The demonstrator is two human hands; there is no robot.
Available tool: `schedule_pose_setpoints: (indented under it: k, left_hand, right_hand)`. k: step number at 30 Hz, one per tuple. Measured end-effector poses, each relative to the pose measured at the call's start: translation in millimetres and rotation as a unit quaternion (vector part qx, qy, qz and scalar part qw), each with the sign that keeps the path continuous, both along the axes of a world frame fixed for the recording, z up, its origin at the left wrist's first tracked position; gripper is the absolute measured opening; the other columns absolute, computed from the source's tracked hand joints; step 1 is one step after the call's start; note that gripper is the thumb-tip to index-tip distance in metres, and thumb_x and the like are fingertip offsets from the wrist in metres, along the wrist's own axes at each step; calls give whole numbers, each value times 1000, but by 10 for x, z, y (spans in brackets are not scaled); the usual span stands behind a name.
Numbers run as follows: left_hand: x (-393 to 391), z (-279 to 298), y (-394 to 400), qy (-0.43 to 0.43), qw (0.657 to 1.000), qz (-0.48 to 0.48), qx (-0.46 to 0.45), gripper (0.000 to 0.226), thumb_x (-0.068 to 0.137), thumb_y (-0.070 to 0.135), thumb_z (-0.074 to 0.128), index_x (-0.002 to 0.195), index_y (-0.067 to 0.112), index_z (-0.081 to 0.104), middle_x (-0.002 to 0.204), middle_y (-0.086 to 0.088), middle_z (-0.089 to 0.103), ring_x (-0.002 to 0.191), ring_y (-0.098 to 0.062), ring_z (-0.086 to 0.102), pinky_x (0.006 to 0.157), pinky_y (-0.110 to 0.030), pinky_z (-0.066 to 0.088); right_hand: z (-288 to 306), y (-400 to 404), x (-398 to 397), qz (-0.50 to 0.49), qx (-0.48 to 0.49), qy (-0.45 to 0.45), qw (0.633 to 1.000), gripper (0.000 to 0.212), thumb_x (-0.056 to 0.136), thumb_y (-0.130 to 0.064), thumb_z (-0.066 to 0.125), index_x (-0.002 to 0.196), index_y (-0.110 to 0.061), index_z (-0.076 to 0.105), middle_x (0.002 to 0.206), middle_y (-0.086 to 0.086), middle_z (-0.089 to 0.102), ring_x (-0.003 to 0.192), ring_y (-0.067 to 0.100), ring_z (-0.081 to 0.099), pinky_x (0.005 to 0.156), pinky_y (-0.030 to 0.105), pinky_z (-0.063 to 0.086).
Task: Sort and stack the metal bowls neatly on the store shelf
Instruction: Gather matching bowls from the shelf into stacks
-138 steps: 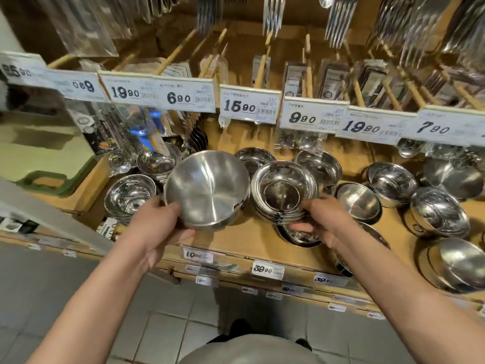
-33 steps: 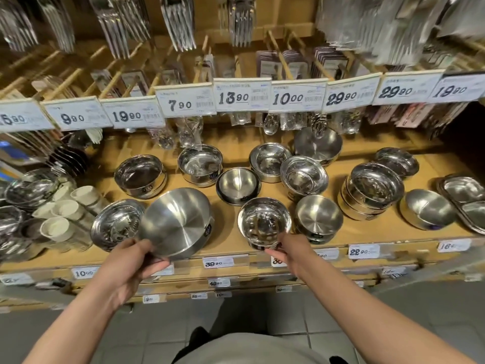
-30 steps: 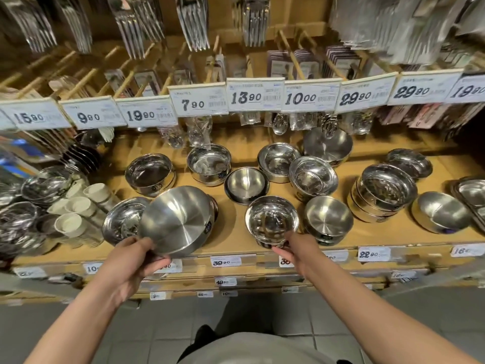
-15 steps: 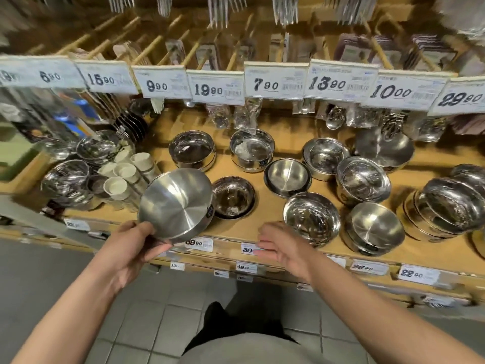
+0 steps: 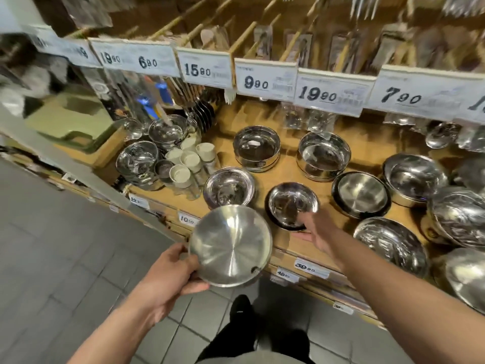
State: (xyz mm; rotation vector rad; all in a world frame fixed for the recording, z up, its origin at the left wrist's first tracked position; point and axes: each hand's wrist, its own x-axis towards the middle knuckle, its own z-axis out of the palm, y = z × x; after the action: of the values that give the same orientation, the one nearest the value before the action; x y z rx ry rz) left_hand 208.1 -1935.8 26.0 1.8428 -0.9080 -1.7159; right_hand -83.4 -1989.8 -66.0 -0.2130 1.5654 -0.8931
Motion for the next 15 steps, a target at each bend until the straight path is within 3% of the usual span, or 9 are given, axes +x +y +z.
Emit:
schedule_pose_setpoints:
  k: [2, 6, 10, 13, 15]
  left_hand:
    - [-41, -81, 0, 0, 1000, -6, 8, 13, 96, -5, 52, 108, 1, 54, 66, -3, 73, 62, -21, 73, 64, -33, 64]
    - [-187, -208, -67, 1, 999, -18, 31, 30, 96, -4, 53, 124, 6, 54, 102, -21, 73, 71, -24, 76, 62, -32, 63]
    - [-393, -342, -189, 7, 999, -38, 30, 30, 95, -3, 54, 124, 5, 53, 93, -17, 75, 71, -25, 76, 58, -31, 61]
    - [-589, -470, -281, 9, 998, -56, 29, 27, 94, -2, 57, 120, 7, 53, 83, -11, 78, 75, -29, 77, 56, -31, 61]
    - [-740, -563, -356, 6, 997, -74, 25, 26, 94, -1, 59, 118, 8, 54, 86, -12, 79, 72, -27, 77, 55, -30, 60]
  right_hand:
    - [-44, -26, -24, -2, 8, 3, 1000, 65, 95, 14, 52, 154, -4, 32, 160, 19, 35, 130, 38, 53, 64, 37, 58]
    - [-30, 13, -134, -27, 17, 10, 999, 56, 96, 14, 44, 150, 1, 35, 153, 23, 45, 119, 40, 62, 55, 37, 63]
    - [199, 125, -334, -76, -17, -1, 997, 45, 97, 12, 46, 139, -1, 52, 118, 21, 70, 82, 30, 77, 50, 35, 61]
    - [482, 251, -518, -97, -51, -5, 994, 36, 97, 10, 48, 131, -1, 56, 105, 19, 74, 77, 27, 78, 53, 32, 62]
    - [684, 351, -618, -113, -64, 0, 991, 30, 99, 7, 48, 125, -6, 55, 104, 17, 73, 72, 27, 78, 46, 27, 58]
